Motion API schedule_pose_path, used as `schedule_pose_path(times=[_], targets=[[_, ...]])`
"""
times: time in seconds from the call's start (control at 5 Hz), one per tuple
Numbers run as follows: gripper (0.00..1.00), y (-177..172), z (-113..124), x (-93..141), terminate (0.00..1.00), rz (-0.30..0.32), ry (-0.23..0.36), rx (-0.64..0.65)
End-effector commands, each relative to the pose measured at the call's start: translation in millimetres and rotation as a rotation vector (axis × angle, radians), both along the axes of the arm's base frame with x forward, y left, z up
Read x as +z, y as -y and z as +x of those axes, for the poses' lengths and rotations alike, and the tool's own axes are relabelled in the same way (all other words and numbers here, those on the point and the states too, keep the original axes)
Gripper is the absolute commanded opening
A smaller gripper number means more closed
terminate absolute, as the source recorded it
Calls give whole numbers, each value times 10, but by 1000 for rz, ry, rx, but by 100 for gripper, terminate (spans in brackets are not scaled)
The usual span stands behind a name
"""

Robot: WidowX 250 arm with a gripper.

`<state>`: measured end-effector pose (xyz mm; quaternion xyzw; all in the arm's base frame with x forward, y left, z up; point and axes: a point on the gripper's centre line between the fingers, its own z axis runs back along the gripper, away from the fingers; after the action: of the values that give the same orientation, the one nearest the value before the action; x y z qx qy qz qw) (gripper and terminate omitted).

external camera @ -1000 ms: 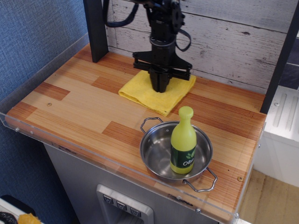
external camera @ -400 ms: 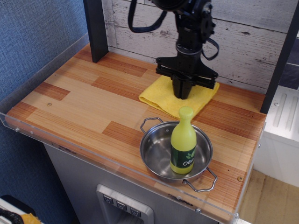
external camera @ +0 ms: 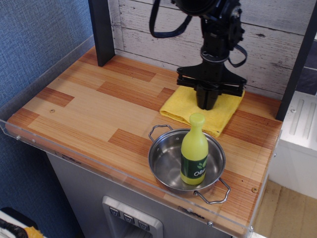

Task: PICK THE YELLOW TOWEL AND PUT THE ANOTHER SIDE OF THE TABLE

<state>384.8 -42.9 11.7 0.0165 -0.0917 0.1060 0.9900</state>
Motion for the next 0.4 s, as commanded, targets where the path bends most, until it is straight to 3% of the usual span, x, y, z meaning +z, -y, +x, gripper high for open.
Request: schedule_pose_path(times=[0.0, 0.2], targets=[[0, 352, -65, 90, 0, -25, 29, -8], [0, 474, -83, 77, 0, -37, 10, -18]])
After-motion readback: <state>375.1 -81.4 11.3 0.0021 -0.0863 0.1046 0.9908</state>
